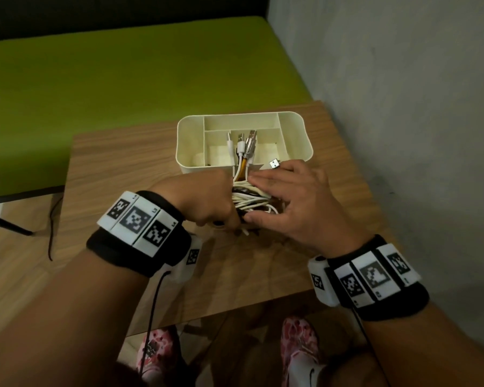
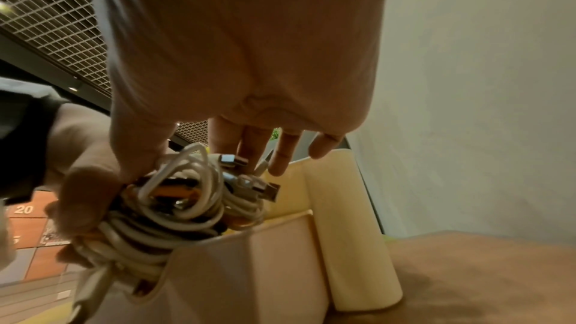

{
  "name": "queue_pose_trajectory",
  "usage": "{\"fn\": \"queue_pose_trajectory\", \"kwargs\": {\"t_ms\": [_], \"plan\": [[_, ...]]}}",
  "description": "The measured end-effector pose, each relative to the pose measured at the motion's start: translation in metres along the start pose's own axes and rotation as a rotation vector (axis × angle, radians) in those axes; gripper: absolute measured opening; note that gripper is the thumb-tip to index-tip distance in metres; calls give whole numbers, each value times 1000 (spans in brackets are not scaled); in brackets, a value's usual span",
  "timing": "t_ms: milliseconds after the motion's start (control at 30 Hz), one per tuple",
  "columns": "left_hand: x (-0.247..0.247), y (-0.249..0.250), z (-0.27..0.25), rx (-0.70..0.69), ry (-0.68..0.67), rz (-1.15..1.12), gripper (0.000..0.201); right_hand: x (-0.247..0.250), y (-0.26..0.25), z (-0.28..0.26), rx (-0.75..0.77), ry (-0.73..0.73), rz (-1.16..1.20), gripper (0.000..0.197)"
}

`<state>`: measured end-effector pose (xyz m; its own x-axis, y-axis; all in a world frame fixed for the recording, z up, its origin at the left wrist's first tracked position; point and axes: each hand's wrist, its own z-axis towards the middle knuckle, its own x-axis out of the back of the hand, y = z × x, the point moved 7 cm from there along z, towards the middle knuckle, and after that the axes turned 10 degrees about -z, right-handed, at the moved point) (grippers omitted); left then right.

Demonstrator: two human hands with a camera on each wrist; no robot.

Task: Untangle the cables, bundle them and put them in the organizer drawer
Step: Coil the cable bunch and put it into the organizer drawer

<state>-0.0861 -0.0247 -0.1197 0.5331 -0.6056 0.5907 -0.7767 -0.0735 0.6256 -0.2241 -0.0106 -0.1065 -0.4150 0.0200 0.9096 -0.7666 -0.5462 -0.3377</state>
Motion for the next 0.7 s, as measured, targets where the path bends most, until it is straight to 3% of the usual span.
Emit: {"fn": "queue_pose_trajectory", "kwargs": {"t_ms": [133,200,300,433,500,700], "plan": [[0,2,2,26,-30,-6,20,9,-10,-2,40,118,-155,60],[-1,4,1,12,-34,-16,21,13,-18,-2,78,142,-184,65],[-3,9,-2,-39,-24,-5,17,0,-28,-1,158,29,-196,78],[2,5,-9,-143,48,-70,31,-12,-23,2,94,-72,-131,79],[8,-2,-12,-161,92,-75,41,-9,-22,3,72,-53,-92,77],[12,-8,-16,-175,115,-109,41,-5,-24,5,40,32,-27,72]]}}
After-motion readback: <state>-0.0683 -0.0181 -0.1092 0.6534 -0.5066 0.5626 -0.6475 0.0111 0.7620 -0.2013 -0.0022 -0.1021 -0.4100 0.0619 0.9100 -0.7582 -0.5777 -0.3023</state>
